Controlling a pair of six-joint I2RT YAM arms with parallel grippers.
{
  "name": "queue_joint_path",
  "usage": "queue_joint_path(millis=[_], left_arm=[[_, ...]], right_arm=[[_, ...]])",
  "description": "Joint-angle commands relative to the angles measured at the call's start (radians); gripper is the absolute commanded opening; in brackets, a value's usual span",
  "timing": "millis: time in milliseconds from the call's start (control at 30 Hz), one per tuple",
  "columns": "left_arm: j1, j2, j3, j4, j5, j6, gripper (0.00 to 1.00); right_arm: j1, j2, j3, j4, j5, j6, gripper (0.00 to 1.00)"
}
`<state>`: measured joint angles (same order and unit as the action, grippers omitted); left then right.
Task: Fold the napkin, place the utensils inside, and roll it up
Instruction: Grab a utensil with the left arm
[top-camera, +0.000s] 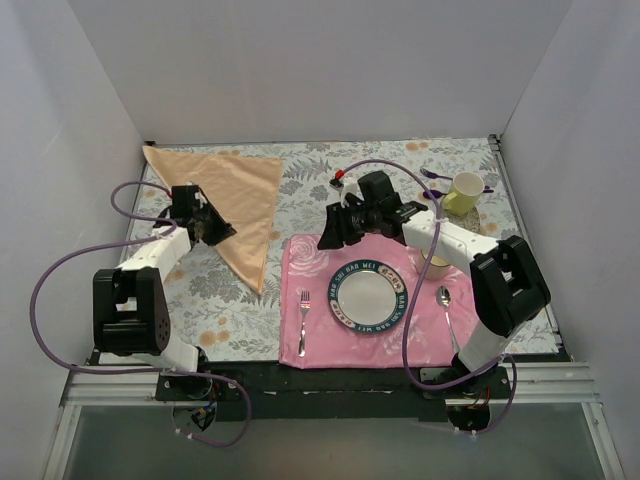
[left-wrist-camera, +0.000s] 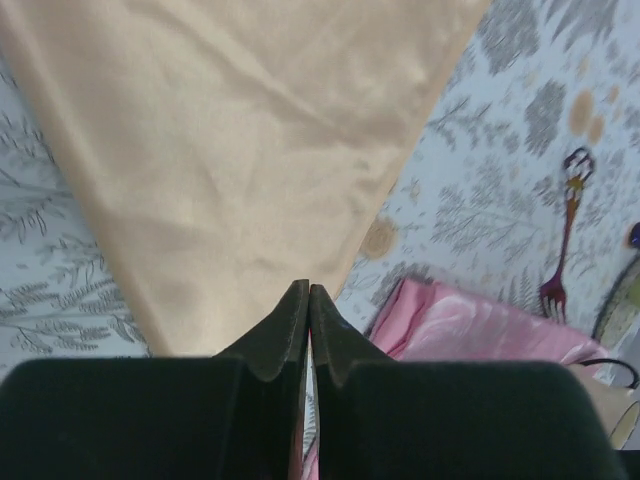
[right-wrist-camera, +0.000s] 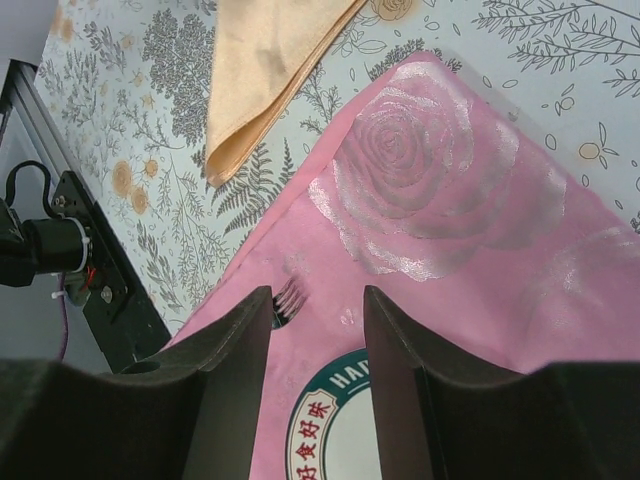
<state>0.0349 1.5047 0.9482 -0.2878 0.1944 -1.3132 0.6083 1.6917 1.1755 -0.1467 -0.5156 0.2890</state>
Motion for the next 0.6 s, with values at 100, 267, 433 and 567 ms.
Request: queue_joint_path(millis=[100,267,433,567], left_arm=[[-0.139,-0.012,-0.117,-0.020,-0.018,-0.041,0.00],[-0.220,-0.006,-0.160,-0.036,-0.085,-0.095,0.00],[-0.254,-0.034,-0.170,-0.073,-0.164,-0.133,0.00],[-0.277,-0.054,-0.192,-0.077,-0.182,-0.152,0.00]], right_arm=[[-0.004,-0.056,-0.049,0.070,-0.024,0.006,0.50],[-0.005,-0.067,-0.057,0.078,-0.031,0.015,0.50],[-0.004,-0.076,-0.066,0.085,-0.034,0.016,0.50],[-0.004,-0.075,-0.079,0.095,-0.044,0.024,0.50]])
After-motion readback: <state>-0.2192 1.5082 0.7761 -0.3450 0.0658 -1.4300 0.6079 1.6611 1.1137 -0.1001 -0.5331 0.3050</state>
